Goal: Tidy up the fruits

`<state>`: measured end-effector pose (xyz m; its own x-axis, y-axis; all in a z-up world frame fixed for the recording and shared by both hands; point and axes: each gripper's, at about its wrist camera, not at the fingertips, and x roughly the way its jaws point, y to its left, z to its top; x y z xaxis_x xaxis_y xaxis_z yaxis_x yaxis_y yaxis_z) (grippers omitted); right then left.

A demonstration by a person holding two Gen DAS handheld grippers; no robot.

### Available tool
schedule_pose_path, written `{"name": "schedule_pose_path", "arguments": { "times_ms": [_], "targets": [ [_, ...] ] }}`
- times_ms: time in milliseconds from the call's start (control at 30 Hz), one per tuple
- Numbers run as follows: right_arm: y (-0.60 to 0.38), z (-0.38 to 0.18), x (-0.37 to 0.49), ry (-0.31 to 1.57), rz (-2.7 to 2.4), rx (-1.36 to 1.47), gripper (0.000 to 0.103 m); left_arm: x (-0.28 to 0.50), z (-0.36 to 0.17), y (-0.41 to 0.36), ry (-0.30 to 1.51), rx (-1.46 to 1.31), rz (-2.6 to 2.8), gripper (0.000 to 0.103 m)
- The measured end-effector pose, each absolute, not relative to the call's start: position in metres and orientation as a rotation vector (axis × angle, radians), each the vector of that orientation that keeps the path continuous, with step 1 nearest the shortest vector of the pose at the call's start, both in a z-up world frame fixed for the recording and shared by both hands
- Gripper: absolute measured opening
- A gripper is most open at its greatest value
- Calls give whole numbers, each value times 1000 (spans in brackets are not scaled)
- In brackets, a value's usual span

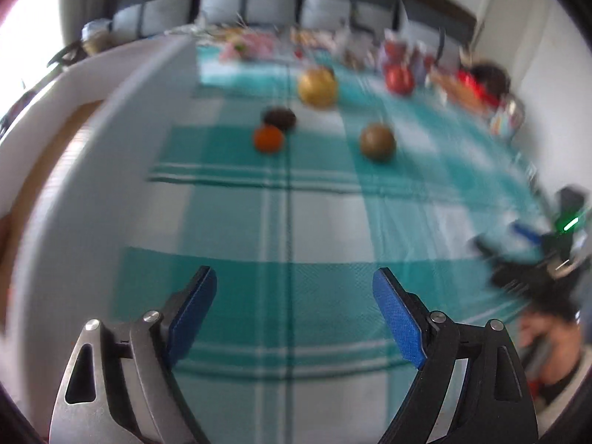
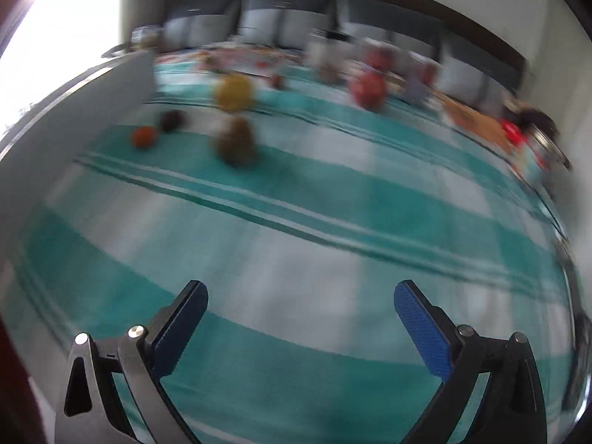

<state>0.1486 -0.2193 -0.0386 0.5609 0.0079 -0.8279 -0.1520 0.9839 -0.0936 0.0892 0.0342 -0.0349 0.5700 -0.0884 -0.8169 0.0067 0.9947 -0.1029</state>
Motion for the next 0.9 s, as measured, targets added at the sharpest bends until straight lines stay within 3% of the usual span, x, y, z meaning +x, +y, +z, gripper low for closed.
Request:
{"name": "schedule_pose_path", "arguments": {
  "times_ms": [267,333,900],
  "targets": [
    [-297,-59,172,1019,-48,5,103,148,-76,21,927,18,42,88],
    [-301,-60,170,1019,-45,18,103,147,-85,27,895,-19,42,93],
    [-298,-60,171,1017,-49,12,103,148,-88,27,898,-24,50,97]
  ]
}}
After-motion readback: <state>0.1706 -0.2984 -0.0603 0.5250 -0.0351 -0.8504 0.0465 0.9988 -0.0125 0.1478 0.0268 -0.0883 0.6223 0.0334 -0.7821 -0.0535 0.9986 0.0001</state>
